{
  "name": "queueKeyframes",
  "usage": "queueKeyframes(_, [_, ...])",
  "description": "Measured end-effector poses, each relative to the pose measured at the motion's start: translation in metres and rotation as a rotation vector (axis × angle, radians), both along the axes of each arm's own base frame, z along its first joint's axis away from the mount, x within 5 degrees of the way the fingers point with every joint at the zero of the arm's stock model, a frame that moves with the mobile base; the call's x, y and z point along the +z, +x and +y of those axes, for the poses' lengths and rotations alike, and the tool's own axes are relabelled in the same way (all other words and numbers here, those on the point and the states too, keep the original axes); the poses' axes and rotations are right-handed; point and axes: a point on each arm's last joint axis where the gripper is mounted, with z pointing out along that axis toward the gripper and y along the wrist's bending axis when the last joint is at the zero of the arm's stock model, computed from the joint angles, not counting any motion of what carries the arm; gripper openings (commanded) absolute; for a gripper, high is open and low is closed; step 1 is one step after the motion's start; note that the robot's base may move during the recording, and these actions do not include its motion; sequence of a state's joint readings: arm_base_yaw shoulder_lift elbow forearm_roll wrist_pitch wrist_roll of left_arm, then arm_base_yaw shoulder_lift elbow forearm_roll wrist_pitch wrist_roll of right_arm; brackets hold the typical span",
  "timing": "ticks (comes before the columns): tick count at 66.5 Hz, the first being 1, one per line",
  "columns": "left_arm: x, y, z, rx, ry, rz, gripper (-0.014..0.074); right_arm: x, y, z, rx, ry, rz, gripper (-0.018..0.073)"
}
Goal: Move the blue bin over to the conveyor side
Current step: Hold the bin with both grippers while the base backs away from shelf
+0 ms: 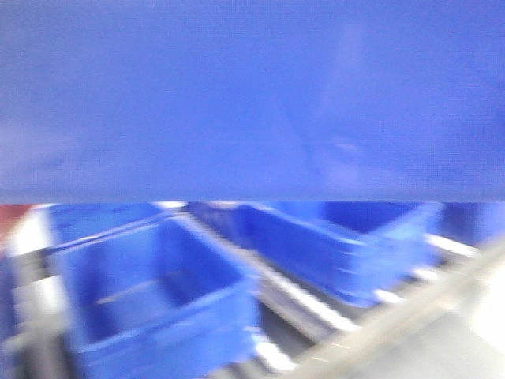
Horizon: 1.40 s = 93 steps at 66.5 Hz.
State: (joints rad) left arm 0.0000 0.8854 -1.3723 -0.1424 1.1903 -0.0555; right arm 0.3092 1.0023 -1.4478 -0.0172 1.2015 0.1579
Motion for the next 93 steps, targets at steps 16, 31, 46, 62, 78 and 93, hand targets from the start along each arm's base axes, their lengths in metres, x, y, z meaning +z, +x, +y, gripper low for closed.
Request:
queueKeyframes(16, [0.0000,0.0000,0.0000,0.000,0.000,0.000,-0.0018,0.0000,0.0000,0.0000,0.000,0.000,0.000,-0.0081])
queueKeyframes(31, [0.0000,0.0000,0.0001,0.000,0.001,0.000,-0.0018,0.0000,0.0000,0.0000,0.000,0.000,0.000,-0.0081])
queueKeyframes(46, [0.0000,0.0000,0.0001,0.000,0.001,0.000,-0.0018,0.0000,0.0000,0.0000,0.000,0.000,0.000,-0.0081])
queueKeyframes(62, [0.0000,0.0000,0.0001,0.000,0.001,0.000,-0.0018,0.0000,0.0000,0.0000,0.000,0.000,0.000,-0.0081])
queueKeyframes(78, [0.0000,0.0000,0.0001,0.000,0.001,0.000,-0.0018,0.0000,0.0000,0.0000,0.000,0.000,0.000,-0.0081])
queueKeyframes(93, [-0.0007,0.0019,0.0001,0.000,0.001,0.006,-0.0018,0.0000,0.0000,0.0000,0.000,0.000,0.000,-0.0081])
